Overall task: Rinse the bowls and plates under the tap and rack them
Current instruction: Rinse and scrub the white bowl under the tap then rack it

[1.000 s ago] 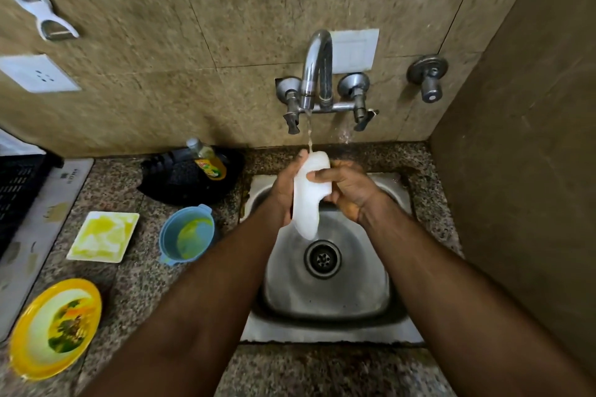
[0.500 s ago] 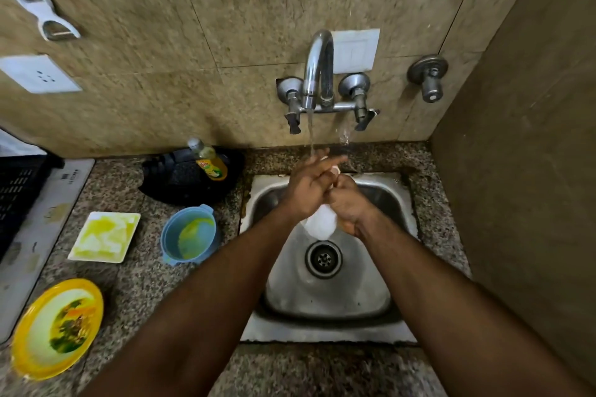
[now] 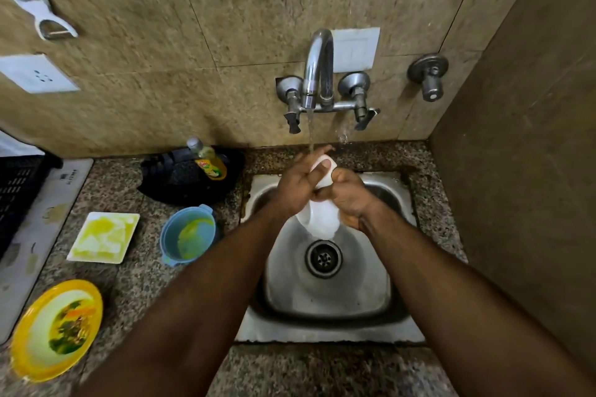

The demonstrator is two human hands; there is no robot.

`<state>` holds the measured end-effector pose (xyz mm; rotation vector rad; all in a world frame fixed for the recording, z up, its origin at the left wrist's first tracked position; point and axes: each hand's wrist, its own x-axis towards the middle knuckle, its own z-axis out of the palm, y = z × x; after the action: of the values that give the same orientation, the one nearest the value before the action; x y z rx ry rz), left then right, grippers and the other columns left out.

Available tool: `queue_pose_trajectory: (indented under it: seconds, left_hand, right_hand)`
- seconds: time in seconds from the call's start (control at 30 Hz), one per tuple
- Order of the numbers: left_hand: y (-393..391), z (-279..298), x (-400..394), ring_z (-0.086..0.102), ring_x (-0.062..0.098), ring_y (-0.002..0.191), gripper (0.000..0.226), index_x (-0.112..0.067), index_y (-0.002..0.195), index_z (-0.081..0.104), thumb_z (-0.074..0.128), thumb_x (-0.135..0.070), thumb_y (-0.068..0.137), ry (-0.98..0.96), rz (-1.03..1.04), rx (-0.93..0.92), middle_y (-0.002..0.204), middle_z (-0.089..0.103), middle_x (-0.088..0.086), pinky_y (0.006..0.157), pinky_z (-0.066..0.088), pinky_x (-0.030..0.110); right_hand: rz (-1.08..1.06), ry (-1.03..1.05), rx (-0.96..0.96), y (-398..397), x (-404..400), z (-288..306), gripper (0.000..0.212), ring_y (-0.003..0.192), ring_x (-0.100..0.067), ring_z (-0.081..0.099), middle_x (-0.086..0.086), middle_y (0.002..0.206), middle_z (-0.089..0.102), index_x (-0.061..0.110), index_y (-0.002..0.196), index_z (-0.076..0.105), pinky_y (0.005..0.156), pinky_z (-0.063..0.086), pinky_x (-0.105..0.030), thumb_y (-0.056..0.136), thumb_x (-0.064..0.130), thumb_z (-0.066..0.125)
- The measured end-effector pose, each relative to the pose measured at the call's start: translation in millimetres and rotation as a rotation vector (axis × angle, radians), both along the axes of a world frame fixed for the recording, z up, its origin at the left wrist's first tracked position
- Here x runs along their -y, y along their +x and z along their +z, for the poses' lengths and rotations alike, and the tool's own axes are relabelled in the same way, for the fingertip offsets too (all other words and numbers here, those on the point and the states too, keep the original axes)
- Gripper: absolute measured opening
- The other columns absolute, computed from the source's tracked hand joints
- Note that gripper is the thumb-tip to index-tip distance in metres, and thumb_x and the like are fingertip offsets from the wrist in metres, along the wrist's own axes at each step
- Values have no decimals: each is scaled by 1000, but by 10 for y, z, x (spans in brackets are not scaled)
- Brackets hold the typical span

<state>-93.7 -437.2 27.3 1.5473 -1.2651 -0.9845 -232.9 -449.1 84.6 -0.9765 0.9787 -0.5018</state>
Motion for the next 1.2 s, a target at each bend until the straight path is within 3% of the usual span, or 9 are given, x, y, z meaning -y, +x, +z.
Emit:
queue_pose_trajectory:
  seconds: [0.13,0.3,0.4,0.5,0.63,0.77,0.87,1.07,1.2]
  left_hand:
    - [117,150,51,73,35,105,57,-23,105,79,80,-66,68,257,205,-329,109,77,11,97,57,56]
    - [55,307,50,70,31,78,46,-9,109,75,65,-50,93,439,225,-653,91,74,17,67,60,34]
    - [75,294,23,69,36,81,51,-13,107,75,61,-58,90,452,336,-798,93,74,19,76,58,40]
    - [33,232,15,71,35,76,57,-12,100,78,55,-63,91,529,408,-824,91,77,19,79,56,41]
    - [-130,5,28,71,33,97,63,-17,109,76,47,-70,92,522,513,-475,114,76,15,98,53,44]
    - [-232,-77,-108,54,24,134,53,-20,142,60,36,-50,104,-105,248,269,144,60,7,116,39,39]
    - [-112,-101,-15,52,21,136,41,-22,144,58,41,-34,109,-325,-5,325,146,58,2,115,39,40]
    - [76,25,252,70,27,96,36,-16,100,77,59,-46,94,264,276,-213,102,77,6,96,53,42]
    - [144,213,192,70,34,94,42,-13,93,77,74,-53,81,466,349,-631,95,75,13,97,55,47]
  right_hand:
    - [28,66,74,24,34,85,40,98,-43,70,-34,116,67,-12,120,63,90,57,-55,81,-19,62]
    - [-54,114,167,36,92,121,40,101,-44,68,-32,116,69,-11,122,63,90,58,-53,84,-1,70]
    - [-115,144,258,-16,53,78,48,95,-37,68,-25,110,70,-9,125,62,83,59,-44,79,4,70]
    - [-222,61,147,38,-30,15,19,92,-32,69,-14,101,74,5,113,70,84,58,-44,96,10,63]
    - [-307,13,-37,113,31,-5,15,85,-28,72,-6,89,76,14,94,72,81,60,-38,101,16,58]
    - [-372,97,-57,67,221,27,18,83,-32,70,-14,89,75,7,97,72,79,59,-41,102,15,57]
    - [-398,145,-16,81,273,19,24,88,-36,72,-22,102,75,0,110,73,87,59,-50,101,17,58]
    - [-400,140,-39,233,257,91,19,96,-40,71,-24,106,73,-1,107,70,90,59,-53,99,14,61]
    - [-390,170,-16,364,324,214,20,97,-42,72,-26,106,73,-4,110,67,86,59,-59,97,11,62]
